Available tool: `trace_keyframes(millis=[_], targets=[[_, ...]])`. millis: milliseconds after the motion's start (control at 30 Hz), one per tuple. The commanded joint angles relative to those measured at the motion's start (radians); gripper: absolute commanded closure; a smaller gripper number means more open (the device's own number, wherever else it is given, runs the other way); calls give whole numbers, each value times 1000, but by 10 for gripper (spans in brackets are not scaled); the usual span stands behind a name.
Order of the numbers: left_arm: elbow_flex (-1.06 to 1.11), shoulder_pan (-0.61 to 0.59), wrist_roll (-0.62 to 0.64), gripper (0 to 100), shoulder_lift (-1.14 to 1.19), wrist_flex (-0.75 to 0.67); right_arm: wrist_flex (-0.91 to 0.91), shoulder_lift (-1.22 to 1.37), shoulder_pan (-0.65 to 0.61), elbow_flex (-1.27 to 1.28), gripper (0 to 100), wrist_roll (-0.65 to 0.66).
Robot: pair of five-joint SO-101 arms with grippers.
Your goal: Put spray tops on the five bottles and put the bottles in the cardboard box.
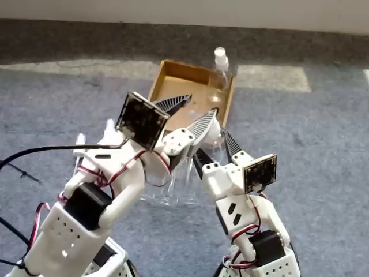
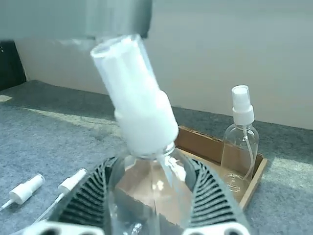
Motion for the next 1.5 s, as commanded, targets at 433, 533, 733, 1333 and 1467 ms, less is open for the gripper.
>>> trace_keyframes(millis=[433,533,733,1333,1467], targets=[[-228,13,-20,829,165,-6,67,-10,-5,-73,995,-6],[-243,13,-23,829,81,51,68,-10,-4,-73,995,-6],[-240,-53,-25,829,-76,120,67,-7,45,-82,995,-6],[251,-374,-25,825,-265,324,-35,720,165,-633,995,-8],[415,-383,-25,825,-292,201,-136,880,162,-751,995,-8]])
